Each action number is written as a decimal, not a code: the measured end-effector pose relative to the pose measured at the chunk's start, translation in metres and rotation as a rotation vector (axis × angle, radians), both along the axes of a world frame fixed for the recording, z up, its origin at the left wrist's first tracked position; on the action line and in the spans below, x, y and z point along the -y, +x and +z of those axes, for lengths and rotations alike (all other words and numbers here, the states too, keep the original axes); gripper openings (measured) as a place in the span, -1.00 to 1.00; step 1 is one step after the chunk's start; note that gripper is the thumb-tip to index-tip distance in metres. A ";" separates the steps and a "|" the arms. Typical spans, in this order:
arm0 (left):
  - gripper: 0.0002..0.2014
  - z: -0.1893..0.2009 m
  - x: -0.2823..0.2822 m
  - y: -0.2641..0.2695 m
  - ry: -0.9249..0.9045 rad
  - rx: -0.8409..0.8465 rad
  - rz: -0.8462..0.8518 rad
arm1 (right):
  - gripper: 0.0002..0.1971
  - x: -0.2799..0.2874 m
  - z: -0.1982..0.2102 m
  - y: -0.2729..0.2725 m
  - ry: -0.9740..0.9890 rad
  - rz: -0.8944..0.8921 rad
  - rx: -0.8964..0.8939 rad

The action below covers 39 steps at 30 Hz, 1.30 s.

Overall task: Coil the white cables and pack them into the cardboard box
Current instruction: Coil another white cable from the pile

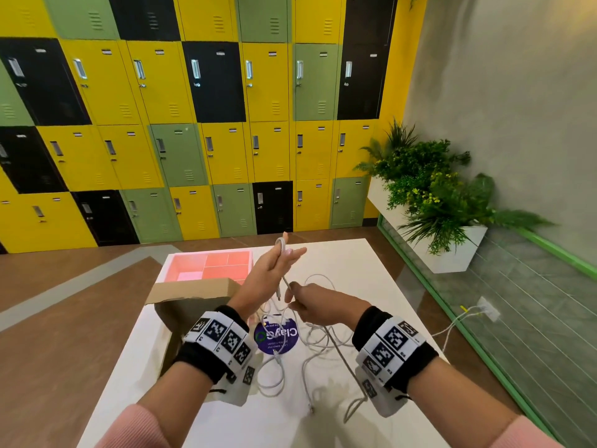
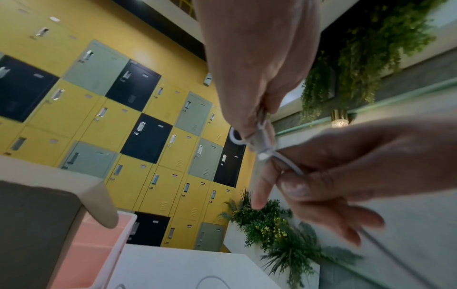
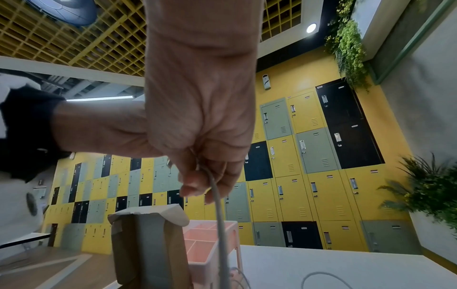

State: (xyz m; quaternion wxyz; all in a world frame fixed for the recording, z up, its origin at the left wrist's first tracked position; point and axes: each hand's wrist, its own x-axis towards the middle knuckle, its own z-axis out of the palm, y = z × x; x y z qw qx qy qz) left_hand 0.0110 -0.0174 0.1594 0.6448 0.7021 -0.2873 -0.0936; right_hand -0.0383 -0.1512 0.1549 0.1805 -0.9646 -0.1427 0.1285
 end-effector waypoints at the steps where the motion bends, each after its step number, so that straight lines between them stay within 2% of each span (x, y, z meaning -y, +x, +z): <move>1: -0.60 -0.002 0.001 0.002 0.077 0.058 0.033 | -0.76 0.001 0.002 0.000 -0.007 -0.001 0.022; 3: -0.52 -0.003 0.000 0.005 0.236 0.155 0.091 | -0.77 0.003 0.004 0.001 0.016 -0.016 0.070; 8: -0.60 0.001 -0.008 0.005 0.486 0.262 0.162 | -0.83 0.014 0.013 0.004 0.125 -0.121 0.213; 11: -0.68 -0.002 -0.013 0.006 0.540 0.308 0.145 | -0.79 0.021 0.021 0.006 0.161 -0.122 0.333; 15: -0.63 -0.003 -0.013 0.004 0.402 0.117 0.018 | -0.76 0.029 0.029 0.011 0.278 -0.139 0.466; 18: -0.68 0.000 -0.011 0.002 0.297 -0.034 -0.039 | -0.78 0.030 0.035 0.012 0.350 -0.132 0.492; 25: -0.54 0.007 -0.012 -0.008 -0.068 -0.342 -0.248 | -0.85 0.027 0.041 0.013 0.454 -0.111 0.579; 31: -0.63 0.012 -0.014 -0.012 -0.190 -0.487 -0.323 | -0.85 0.025 0.035 0.008 0.633 -0.127 0.583; 36: -0.63 0.018 -0.017 -0.011 -0.260 -0.559 -0.341 | -0.74 0.023 0.025 0.009 0.522 -0.080 0.519; 39: -0.64 0.022 -0.018 -0.011 -0.292 -0.573 -0.340 | -0.74 0.020 0.022 0.007 0.496 -0.038 0.481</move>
